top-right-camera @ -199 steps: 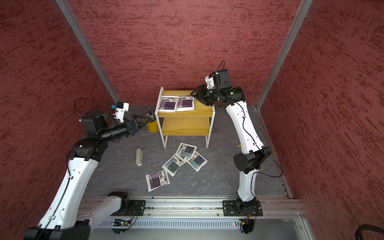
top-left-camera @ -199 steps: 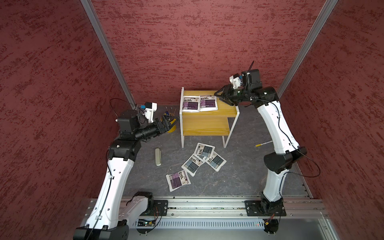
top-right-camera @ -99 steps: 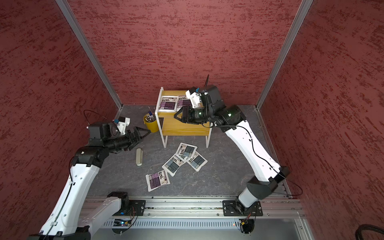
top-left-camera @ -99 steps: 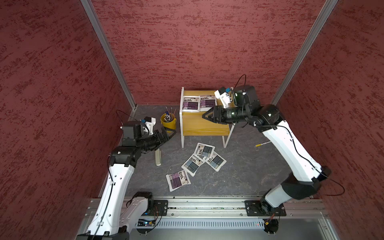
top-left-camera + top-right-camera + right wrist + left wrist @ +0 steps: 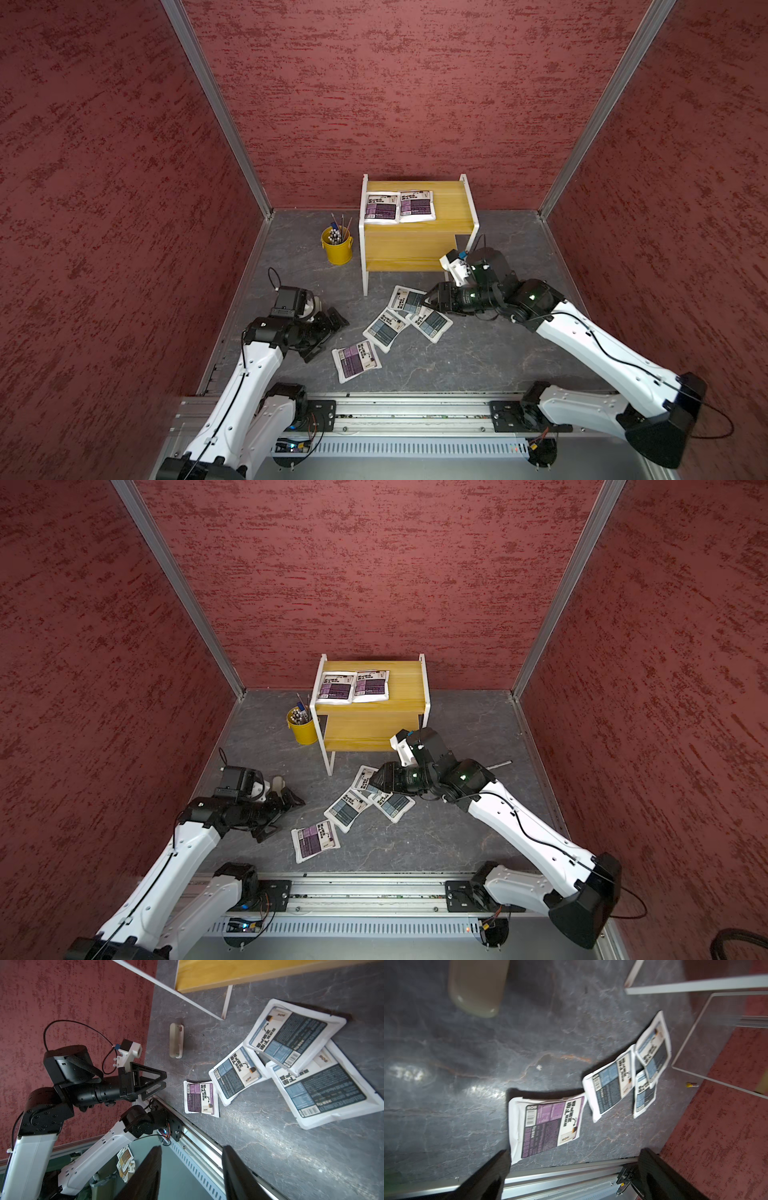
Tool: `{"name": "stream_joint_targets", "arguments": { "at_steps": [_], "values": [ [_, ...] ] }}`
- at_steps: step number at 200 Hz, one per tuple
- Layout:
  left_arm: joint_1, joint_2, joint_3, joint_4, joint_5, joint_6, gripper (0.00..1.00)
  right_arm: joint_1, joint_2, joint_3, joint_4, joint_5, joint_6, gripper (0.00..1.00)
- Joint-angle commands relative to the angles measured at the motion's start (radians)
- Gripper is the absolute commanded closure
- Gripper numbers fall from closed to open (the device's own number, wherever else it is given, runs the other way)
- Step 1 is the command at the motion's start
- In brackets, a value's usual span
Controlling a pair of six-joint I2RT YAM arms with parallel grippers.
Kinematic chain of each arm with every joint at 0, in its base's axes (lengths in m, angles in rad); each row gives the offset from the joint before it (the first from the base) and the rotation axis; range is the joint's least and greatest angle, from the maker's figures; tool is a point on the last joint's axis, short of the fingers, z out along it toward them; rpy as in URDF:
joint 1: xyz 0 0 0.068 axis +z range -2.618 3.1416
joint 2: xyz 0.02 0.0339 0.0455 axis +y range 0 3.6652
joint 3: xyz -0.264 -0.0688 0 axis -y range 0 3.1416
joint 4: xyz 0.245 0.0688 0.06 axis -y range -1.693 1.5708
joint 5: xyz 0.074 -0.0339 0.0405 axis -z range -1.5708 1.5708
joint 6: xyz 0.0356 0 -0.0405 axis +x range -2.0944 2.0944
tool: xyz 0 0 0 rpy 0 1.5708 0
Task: Place the bagged coffee beans on the shelf by color
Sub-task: Pick up the bagged coffee beans at the center of the board.
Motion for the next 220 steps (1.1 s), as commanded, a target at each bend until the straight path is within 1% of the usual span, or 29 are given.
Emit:
{"name": "stream_joint_targets", "arguments": {
  "at_steps": [1,42,62,97,128,171,204,220],
  "values": [
    [-0.01,-0.007,-0.059,0.05,-0.026,-0.101,0.0,0.012,-0.002,-0.018,0.113,0.002,0.021,0.49],
    [-0.026,-0.004,-0.122,0.081,-0.01,-0.147,0.0,0.014,0.025,-0.069,0.156,-0.016,0.018,0.49],
    [-0.054,-0.006,-0.174,0.114,0.007,-0.186,0.0,0.017,0.041,-0.1,0.191,-0.039,0.026,0.5],
    [-0.105,-0.031,-0.237,0.139,-0.007,-0.238,0.0,0.046,0.106,-0.141,0.243,-0.058,0.028,0.51],
    [-0.111,-0.033,-0.28,0.185,0.002,-0.26,0.0,0.08,0.182,-0.184,0.317,-0.079,0.047,0.51],
    [-0.116,-0.004,-0.32,0.28,0.023,-0.281,0.15,0.125,0.298,-0.223,0.419,-0.097,0.057,0.53],
    [-0.116,0.013,-0.354,0.316,0.027,-0.278,0.22,0.161,0.406,-0.223,0.473,-0.11,0.058,0.55],
    [-0.117,0.013,-0.374,0.332,0.033,-0.279,0.23,0.187,0.465,-0.216,0.509,-0.116,0.063,0.55]
  ]
}}
